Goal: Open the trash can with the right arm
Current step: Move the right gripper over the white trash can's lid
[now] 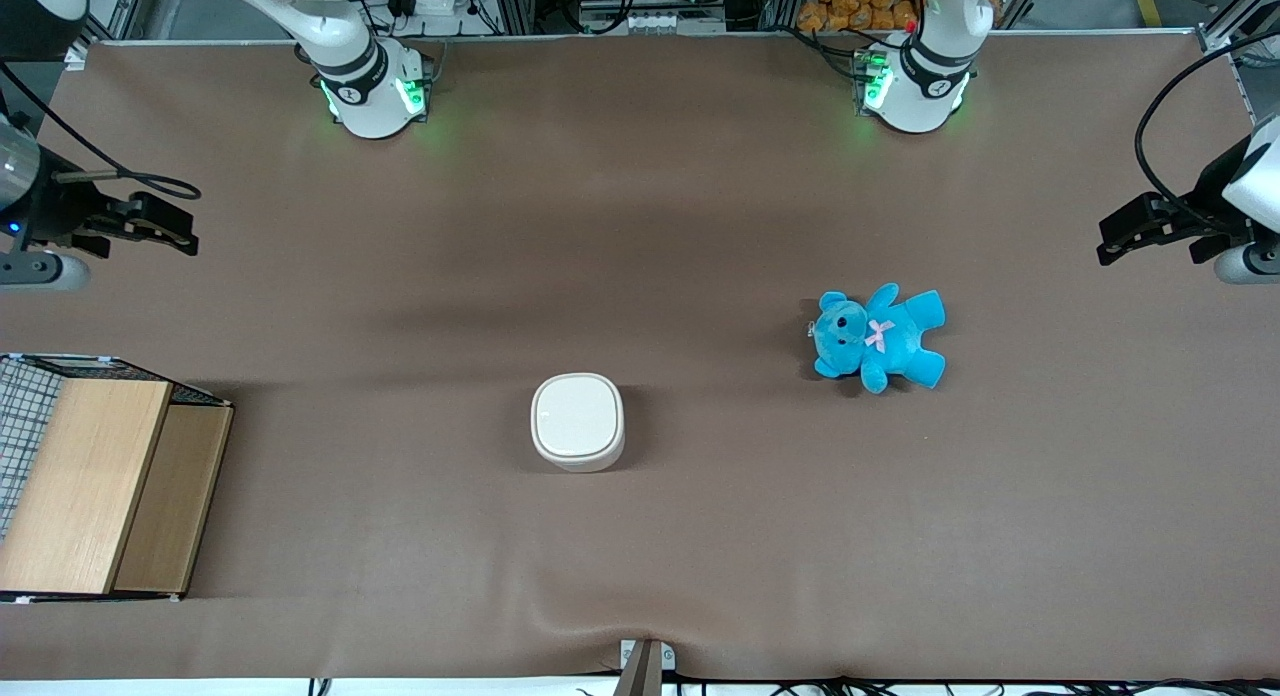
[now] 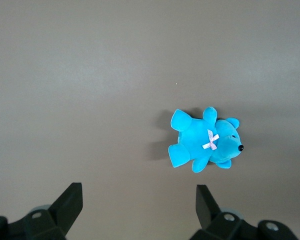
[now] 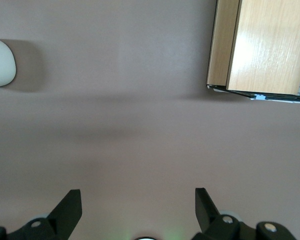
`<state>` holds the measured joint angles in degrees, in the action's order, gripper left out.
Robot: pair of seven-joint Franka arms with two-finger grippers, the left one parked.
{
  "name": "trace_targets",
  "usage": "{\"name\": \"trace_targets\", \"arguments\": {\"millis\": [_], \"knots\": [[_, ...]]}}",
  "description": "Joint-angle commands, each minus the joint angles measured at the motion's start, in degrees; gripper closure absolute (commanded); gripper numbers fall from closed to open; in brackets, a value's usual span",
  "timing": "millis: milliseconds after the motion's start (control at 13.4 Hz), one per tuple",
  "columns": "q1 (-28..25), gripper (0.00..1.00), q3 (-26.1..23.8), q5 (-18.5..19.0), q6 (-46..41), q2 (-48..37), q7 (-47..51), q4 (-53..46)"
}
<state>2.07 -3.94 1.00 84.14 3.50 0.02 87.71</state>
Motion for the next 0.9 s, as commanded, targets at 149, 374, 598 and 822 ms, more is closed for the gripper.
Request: {"name": "trace_targets", "arguments": {"millis": [149, 374, 598, 822], "knots": [[-2.41, 0.00, 0.07, -3.98, 1.20, 2.39, 5.69, -0.70], [-4.52, 0.00, -0.01, -4.34, 4.09, 4.67, 6.75, -0.61], [-6.80, 0.00, 0.07, -6.88, 7.25, 7.30, 10.59, -0.70], [-11.37, 0.00, 0.07, -6.98, 11.56, 10.21, 16.75, -0.96]]}}
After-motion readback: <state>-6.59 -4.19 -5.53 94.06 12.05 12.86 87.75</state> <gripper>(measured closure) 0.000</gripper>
